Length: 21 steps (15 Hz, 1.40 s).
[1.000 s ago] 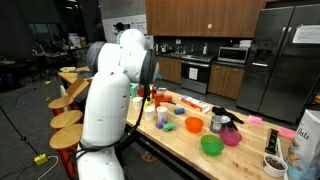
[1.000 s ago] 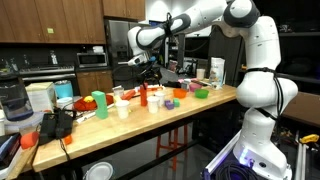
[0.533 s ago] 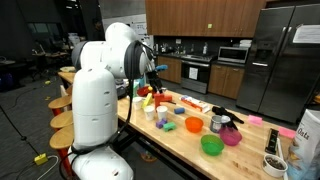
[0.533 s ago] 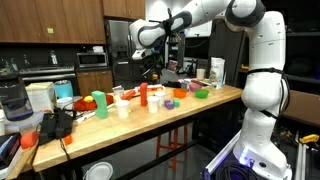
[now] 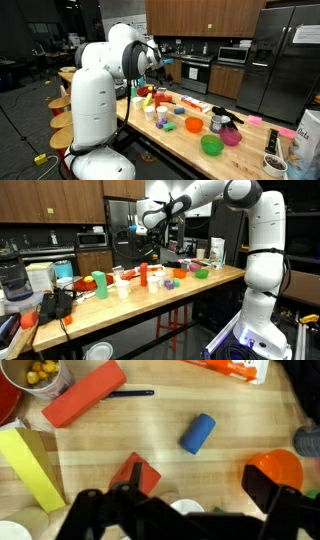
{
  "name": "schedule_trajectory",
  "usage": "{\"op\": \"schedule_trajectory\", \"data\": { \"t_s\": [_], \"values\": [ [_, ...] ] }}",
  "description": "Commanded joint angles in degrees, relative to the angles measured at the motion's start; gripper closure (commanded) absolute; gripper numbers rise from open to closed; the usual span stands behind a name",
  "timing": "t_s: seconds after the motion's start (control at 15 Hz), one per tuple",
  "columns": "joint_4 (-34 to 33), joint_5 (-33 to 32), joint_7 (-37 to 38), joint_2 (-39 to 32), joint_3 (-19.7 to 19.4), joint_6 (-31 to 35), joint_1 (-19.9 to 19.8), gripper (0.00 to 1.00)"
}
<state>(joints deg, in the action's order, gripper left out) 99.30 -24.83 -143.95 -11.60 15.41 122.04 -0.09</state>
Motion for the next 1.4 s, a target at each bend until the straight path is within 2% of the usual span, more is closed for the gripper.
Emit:
{"op": "schedule_trajectory", "data": {
  "t_s": [0.0, 0.07, 0.13, 0.4, 0.6, 0.8, 0.87, 1.0, 1.07, 1.13, 1.2, 1.33],
  "values": [
    [0.4, 5.1, -13.7, 0.1, -3.0, 7.2, 0.3, 0.0],
    [1.9, 0.5, -7.3, -1.7, 9.8, 9.1, -8.3, 0.0],
    [2.0, 0.6, -6.8, -2.2, 11.0, 10.4, -9.4, 0.0],
    [2.1, -4.0, -5.2, -8.9, 29.4, 14.6, -23.9, 0.0],
    [1.9, -9.9, -5.1, -13.9, 41.8, 13.5, -33.7, 0.0],
    [2.4, -15.1, -5.1, -18.1, 50.6, 11.8, -41.7, 0.0],
    [2.5, -16.7, -5.1, -19.3, 52.8, 10.7, -43.7, 0.0],
    [2.7, -16.4, -5.1, -18.5, 53.5, 7.1, -45.3, 0.0],
    [2.7, -13.6, -3.2, -14.9, 50.7, 3.0, -44.3, 0.0],
    [2.5, -12.5, -2.5, -14.9, 51.1, 0.3, -45.4, 0.0],
    [2.8, -7.1, -8.0, -12.2, 43.5, 7.4, -39.3, 0.0],
    [2.7, -6.5, -7.4, -11.6, 43.2, 4.7, -39.9, 0.0]
  ]
}}
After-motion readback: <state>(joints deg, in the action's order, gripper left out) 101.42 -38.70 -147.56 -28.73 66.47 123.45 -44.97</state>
